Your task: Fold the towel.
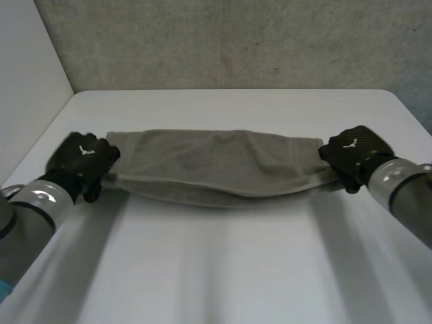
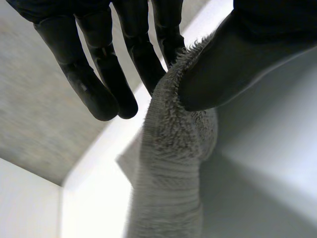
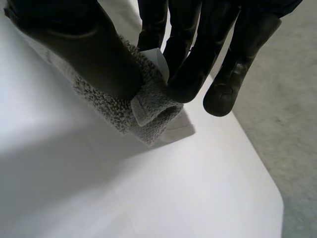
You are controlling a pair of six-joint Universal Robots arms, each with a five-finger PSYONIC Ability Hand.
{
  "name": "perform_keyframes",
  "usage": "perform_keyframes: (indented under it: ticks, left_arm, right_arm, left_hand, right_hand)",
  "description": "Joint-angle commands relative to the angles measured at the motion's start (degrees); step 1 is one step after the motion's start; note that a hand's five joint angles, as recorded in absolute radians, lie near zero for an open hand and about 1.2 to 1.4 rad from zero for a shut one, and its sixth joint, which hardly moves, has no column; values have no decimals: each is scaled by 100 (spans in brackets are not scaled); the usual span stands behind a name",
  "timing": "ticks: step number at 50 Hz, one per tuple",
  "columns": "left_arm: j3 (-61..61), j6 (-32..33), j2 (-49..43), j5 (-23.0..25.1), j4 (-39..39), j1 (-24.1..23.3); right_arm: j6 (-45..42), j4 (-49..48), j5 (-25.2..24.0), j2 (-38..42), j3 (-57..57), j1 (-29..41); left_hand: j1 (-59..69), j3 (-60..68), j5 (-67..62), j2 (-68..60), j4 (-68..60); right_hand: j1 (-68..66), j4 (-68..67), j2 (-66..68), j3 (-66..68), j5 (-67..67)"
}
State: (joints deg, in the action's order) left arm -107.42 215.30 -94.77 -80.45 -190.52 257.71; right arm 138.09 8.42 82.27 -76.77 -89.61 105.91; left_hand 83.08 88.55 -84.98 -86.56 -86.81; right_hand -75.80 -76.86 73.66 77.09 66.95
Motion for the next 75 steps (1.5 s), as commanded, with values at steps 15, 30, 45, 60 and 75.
perform_keyframes:
  ticks: [15,30,45,60,75]
  left_arm:
    - [-702,21,1216,-6,-556,24]
    - [1124,56,-1208,-32,-565,-63]
    - [3737,399,-3513,-173,-556,-353]
    - [5459,1164,-5156,-621,-460,-731]
    - [5513,1102,-4919,-955,-433,-977]
  right_arm:
    - [359,116,-589,-1534,-487,-835]
    - [411,186,-492,248,592,-616]
    - [719,573,413,2606,3046,35]
    - [965,573,1116,4275,4944,184]
    - [1413,415,1354,4056,4927,237]
  left_hand:
    - [-308,-855,1498,656,681]
    - [-308,-855,1498,656,681]
    - [-308,-855,1498,656,681]
    - [-3985,-4533,5175,4333,4359]
    - [-7308,-7855,8498,7656,7681]
  right_hand:
    - [-420,-314,634,291,305]
    - [-420,-314,634,291,305]
    - [-420,-314,634,291,305]
    - [2150,2256,-1936,-2279,-2265]
    - [6580,6686,-6366,-6709,-6695]
